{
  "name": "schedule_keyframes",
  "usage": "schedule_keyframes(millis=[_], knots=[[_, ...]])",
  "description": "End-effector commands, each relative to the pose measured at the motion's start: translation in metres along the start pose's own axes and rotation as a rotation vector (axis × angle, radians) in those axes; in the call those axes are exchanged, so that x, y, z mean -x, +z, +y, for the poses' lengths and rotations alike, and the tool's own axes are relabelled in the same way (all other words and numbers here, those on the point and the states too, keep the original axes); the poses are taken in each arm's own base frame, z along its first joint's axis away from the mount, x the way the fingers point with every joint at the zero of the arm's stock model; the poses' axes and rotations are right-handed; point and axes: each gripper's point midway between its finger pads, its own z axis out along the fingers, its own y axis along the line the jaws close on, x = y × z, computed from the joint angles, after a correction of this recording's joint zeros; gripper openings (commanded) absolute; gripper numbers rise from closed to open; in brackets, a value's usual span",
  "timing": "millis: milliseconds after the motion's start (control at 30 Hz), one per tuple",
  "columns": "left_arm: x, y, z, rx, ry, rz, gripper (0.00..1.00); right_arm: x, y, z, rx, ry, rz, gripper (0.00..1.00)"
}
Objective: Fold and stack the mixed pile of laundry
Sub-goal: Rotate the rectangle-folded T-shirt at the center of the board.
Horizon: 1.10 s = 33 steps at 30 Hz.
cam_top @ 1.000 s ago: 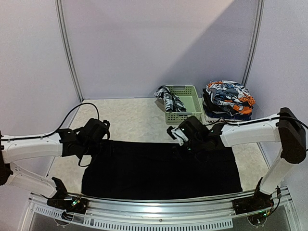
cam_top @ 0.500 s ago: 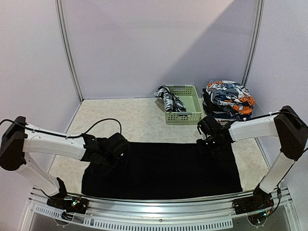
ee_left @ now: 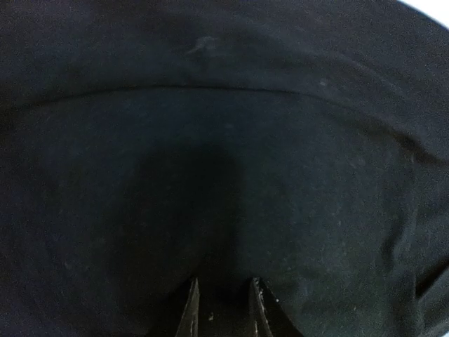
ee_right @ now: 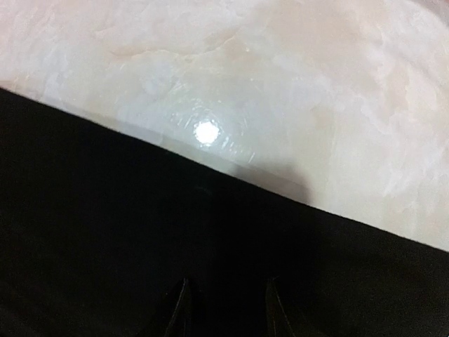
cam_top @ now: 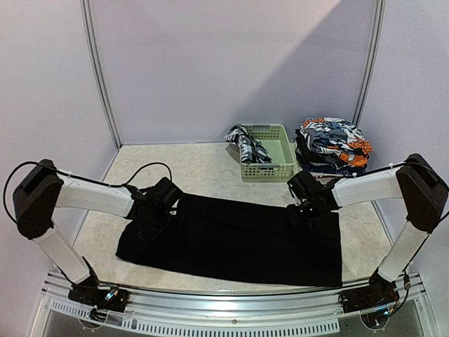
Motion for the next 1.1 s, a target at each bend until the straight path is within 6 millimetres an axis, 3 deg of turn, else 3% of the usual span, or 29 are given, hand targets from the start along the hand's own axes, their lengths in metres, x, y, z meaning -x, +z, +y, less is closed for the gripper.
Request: schedule_keyframes(millis=[0,133,267,300,467,600,800,933,1000,1067], knots=[[0.005,0.03,0.042,0.101,-0.011,0.088,0.26,-0.044,0.006,0.0,0.045,0.025,0.151,0.37],[0.046,0.048,0.061,0.098,-0.086,0.077,0.26,-0.05,0.003,0.017,0.109,0.025,0.161,0.37],[0.084,0.063,0.072,0.103,-0.097,0.106,0.25,-0.065,-0.001,0.052,0.218,-0.009,0.2,0.37],[0.103,0.064,0.071,0.099,-0.089,0.089,0.25,-0.068,-0.002,0.059,0.235,-0.012,0.205,0.38],[0.149,0.084,0.083,0.09,-0.11,0.128,0.25,-0.084,-0.001,0.098,0.338,-0.013,0.231,0.38],[0.173,0.101,0.095,0.069,-0.144,0.158,0.25,-0.094,-0.005,0.139,0.429,-0.039,0.25,0.38],[0.217,0.107,0.107,0.04,-0.151,0.113,0.25,-0.104,-0.024,0.214,0.599,-0.126,0.271,0.38],[0.243,0.107,0.099,-0.012,-0.101,0.057,0.24,-0.105,-0.034,0.254,0.687,-0.165,0.283,0.38],[0.254,0.107,0.095,-0.034,-0.069,0.032,0.23,-0.103,-0.03,0.26,0.677,-0.171,0.281,0.38],[0.259,0.106,0.093,-0.042,-0.05,0.024,0.22,-0.101,-0.02,0.249,0.598,-0.167,0.273,0.38]])
